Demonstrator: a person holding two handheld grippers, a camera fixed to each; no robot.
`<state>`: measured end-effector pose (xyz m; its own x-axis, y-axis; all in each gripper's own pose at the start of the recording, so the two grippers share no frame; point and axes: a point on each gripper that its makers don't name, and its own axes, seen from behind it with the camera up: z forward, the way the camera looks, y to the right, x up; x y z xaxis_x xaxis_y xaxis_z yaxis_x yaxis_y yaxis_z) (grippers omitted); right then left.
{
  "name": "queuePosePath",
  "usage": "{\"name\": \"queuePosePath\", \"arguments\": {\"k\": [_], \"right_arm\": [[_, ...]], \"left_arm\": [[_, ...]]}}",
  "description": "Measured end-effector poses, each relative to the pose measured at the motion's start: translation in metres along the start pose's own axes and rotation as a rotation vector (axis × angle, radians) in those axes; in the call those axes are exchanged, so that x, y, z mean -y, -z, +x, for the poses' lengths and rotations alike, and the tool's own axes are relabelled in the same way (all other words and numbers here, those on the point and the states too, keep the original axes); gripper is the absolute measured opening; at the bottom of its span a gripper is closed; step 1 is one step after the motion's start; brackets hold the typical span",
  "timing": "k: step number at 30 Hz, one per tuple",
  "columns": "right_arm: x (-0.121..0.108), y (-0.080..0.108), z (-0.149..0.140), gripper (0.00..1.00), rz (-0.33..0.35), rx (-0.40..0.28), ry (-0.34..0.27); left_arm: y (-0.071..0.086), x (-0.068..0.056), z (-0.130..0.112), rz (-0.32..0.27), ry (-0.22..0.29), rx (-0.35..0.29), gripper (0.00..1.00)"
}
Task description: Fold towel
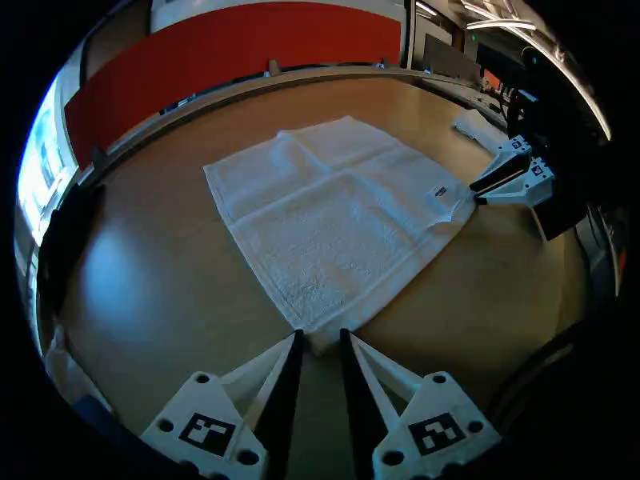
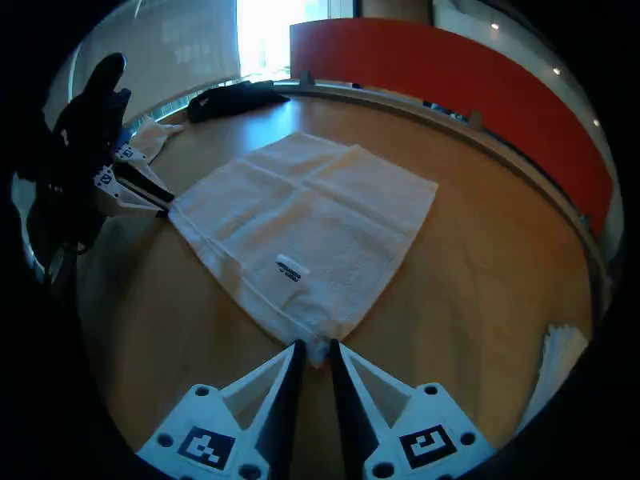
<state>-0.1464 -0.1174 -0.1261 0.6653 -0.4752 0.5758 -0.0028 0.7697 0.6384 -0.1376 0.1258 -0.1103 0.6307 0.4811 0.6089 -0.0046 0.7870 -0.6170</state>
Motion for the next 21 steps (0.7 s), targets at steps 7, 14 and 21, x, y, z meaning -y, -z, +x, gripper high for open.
{"name": "queuePosePath", "arguments": {"k": [7,14,21], "right_arm": [[0.0014,-0.0003,0.0011,0.22,-0.002,0.003,-0.003],[0.0034,0.0004,0.0017,0.19,-0.001,0.003,-0.015],[0.0034,0.0009,0.0023,0.18,0.000,0.005,-0.012]], "left_arm": [[0.0002,0.0042,0.0000,0.016,0.023,0.006,0.21],[0.0005,0.0069,0.0010,0.011,0.066,0.010,0.14],[0.0003,0.0069,0.0012,0.007,0.086,0.011,0.13]]}}
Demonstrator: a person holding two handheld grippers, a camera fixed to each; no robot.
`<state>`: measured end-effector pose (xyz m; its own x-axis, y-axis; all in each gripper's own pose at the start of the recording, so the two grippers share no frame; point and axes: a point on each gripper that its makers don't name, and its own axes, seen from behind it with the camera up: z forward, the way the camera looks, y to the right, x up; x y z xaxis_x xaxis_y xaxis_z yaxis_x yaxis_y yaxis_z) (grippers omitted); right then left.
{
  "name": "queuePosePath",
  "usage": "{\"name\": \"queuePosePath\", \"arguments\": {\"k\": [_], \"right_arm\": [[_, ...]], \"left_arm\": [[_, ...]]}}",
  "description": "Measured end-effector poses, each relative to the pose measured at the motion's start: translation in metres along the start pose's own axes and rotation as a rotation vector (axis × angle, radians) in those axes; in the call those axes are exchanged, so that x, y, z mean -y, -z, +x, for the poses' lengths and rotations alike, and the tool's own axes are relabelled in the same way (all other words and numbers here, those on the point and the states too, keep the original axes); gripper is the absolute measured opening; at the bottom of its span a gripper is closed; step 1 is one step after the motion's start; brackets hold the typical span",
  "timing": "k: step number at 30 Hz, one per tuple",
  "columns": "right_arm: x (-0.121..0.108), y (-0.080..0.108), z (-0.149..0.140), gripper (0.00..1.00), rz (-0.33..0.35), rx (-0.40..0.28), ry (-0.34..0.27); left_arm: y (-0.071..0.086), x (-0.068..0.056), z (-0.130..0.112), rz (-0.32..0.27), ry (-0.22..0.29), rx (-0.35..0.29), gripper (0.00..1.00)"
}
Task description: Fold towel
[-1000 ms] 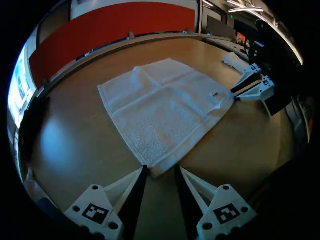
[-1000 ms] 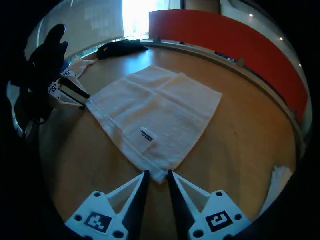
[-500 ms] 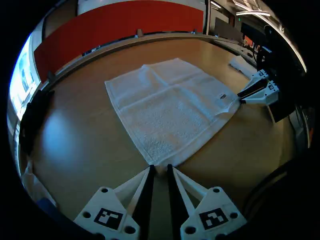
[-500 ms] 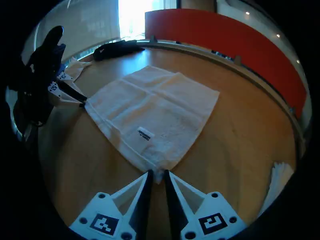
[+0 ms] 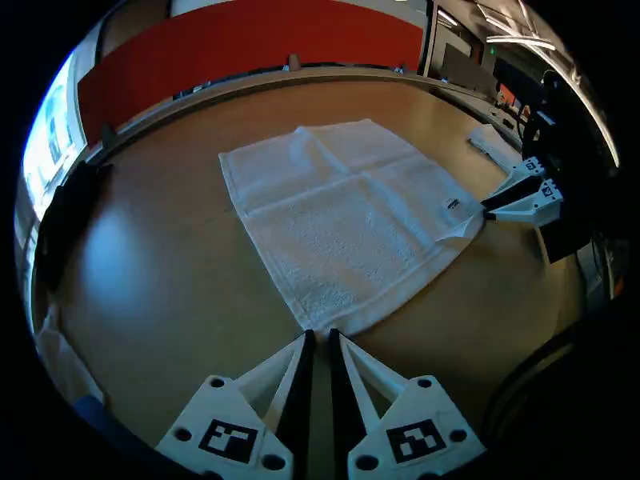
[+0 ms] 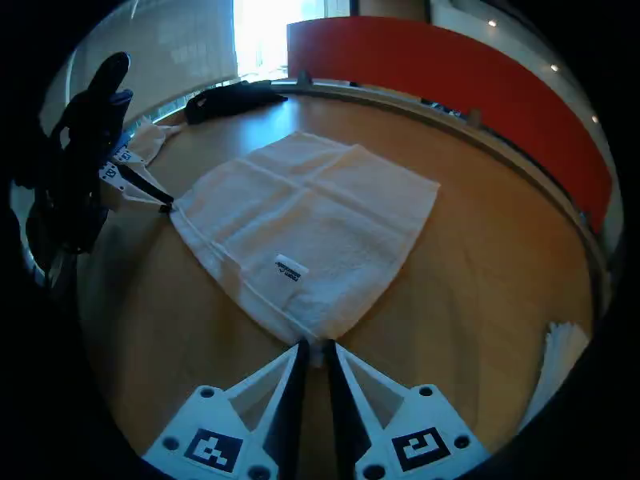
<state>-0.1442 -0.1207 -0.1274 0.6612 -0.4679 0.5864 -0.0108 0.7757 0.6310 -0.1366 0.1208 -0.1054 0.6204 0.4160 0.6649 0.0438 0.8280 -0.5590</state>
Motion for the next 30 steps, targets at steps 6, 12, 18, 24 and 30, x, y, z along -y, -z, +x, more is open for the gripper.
{"name": "queuePosePath", "arguments": {"k": [6,12,18,24,30], "right_arm": [[-0.002,0.005,0.004,0.18,-0.005,-0.008,0.002],[-0.003,0.016,0.016,0.18,-0.014,-0.032,-0.007],[-0.003,0.028,0.029,0.18,-0.023,-0.056,-0.016],[-0.002,0.043,0.039,0.18,-0.031,-0.070,-0.011],[0.002,0.058,0.048,0.18,-0.031,-0.077,-0.002]], "left_arm": [[0.003,-0.003,0.002,-0.003,0.011,0.001,0.13],[0.012,-0.005,0.009,-0.004,0.046,-0.013,0.13],[0.026,-0.007,0.020,-0.005,0.078,-0.029,0.13],[0.041,-0.011,0.026,-0.019,0.113,-0.030,0.13],[0.057,-0.016,0.031,-0.022,0.128,-0.034,0.13]]}}
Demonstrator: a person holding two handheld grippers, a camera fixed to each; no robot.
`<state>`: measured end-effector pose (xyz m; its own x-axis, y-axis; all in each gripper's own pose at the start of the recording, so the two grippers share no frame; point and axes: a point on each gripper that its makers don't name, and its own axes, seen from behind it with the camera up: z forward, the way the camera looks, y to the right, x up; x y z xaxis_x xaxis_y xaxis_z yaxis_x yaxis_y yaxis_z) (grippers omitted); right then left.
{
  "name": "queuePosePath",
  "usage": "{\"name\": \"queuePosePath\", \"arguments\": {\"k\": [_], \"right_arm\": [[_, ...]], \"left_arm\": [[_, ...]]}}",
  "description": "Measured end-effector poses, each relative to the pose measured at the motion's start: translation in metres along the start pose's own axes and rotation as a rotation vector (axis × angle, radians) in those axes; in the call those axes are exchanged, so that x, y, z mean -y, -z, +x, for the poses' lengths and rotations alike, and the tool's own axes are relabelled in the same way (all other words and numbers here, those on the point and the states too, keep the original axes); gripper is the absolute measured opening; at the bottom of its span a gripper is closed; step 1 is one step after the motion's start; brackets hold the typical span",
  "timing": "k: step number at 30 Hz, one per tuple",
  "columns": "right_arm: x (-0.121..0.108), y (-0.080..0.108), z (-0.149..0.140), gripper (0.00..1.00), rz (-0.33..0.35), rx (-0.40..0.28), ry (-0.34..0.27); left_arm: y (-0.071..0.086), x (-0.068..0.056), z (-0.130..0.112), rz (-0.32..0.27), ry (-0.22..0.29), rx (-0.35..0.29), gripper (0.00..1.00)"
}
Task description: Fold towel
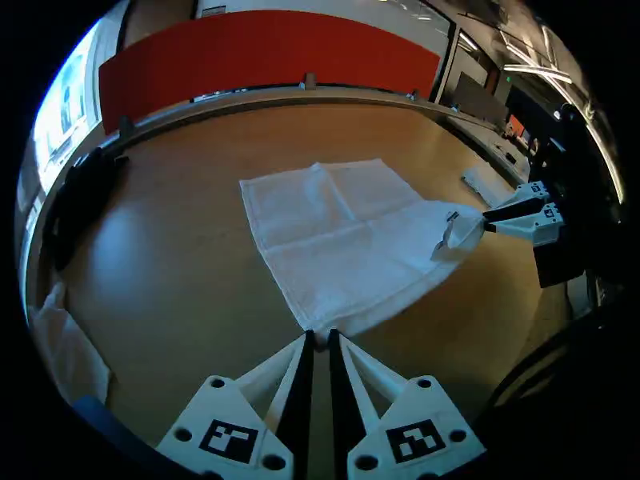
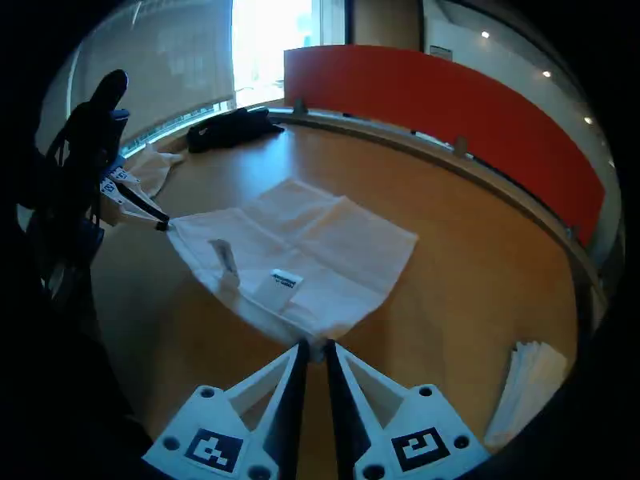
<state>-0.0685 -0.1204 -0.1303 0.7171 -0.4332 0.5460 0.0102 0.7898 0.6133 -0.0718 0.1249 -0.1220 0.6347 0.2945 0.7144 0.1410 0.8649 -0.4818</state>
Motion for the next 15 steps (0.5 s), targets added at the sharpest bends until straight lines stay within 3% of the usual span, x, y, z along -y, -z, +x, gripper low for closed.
{"name": "queuePosePath", "arguments": {"k": [15], "right_arm": [[0.008,0.034,0.016,0.17,0.012,0.001,0.018]], "left_arm": [[0.038,-0.018,0.006,-0.013,0.061,-0.001,0.13]]}}
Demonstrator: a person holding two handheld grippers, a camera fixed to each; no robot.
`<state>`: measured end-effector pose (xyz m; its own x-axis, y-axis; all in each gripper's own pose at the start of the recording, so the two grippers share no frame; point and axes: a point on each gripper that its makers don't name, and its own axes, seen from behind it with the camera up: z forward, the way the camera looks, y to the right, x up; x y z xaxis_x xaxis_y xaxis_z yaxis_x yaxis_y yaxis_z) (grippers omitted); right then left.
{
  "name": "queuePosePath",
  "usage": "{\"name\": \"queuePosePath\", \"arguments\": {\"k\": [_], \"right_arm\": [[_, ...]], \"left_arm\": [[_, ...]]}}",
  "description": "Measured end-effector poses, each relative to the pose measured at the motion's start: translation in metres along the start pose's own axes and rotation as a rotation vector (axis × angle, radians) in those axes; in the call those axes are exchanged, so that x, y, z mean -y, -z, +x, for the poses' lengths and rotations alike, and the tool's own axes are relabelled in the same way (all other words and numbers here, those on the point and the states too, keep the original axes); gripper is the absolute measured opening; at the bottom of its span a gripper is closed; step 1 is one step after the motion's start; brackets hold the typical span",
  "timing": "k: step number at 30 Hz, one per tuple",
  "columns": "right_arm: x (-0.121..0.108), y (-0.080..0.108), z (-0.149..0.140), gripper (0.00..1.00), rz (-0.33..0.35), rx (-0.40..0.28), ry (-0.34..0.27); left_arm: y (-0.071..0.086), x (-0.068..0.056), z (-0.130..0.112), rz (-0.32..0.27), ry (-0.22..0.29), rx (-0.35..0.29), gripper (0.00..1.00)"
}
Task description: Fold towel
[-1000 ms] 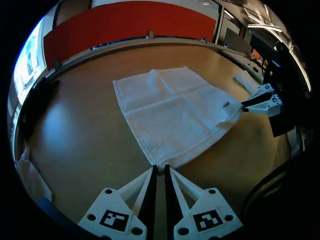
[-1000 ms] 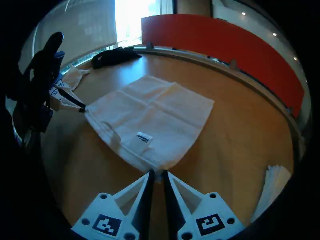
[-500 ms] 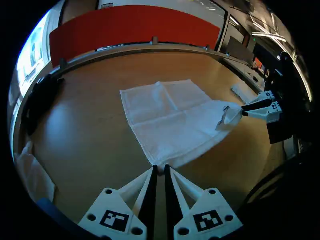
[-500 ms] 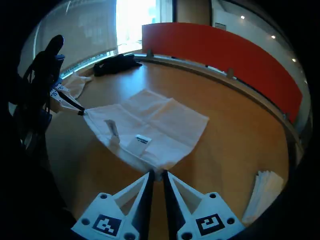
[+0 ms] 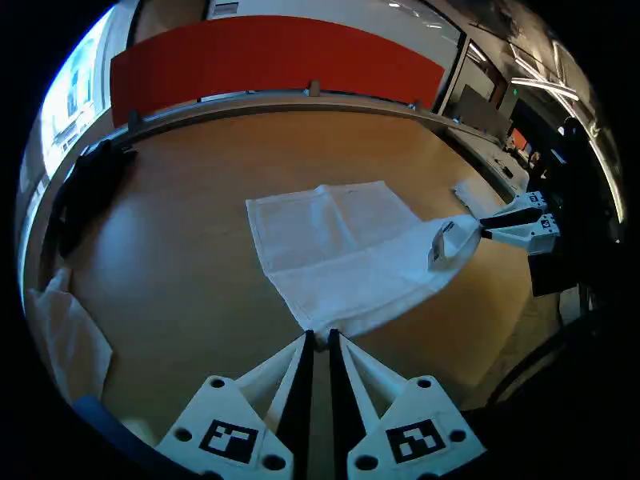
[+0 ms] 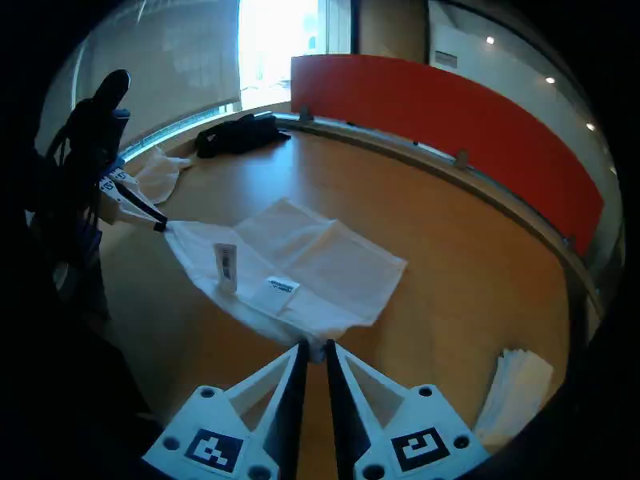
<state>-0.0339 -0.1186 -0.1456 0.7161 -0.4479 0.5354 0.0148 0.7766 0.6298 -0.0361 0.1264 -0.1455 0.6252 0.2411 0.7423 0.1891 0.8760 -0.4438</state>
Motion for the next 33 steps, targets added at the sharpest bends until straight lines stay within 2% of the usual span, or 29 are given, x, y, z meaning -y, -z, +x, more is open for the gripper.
{"name": "queuePosePath", "arguments": {"k": [14,33], "right_arm": [[0.010,0.022,-0.001,0.17,0.025,0.014,-0.001],[0.013,0.004,-0.013,0.16,0.042,0.018,-0.037]], "left_arm": [[0.024,-0.019,-0.006,-0.017,0.054,0.009,0.13],[0.013,-0.018,-0.012,-0.019,0.068,0.016,0.13]]}}
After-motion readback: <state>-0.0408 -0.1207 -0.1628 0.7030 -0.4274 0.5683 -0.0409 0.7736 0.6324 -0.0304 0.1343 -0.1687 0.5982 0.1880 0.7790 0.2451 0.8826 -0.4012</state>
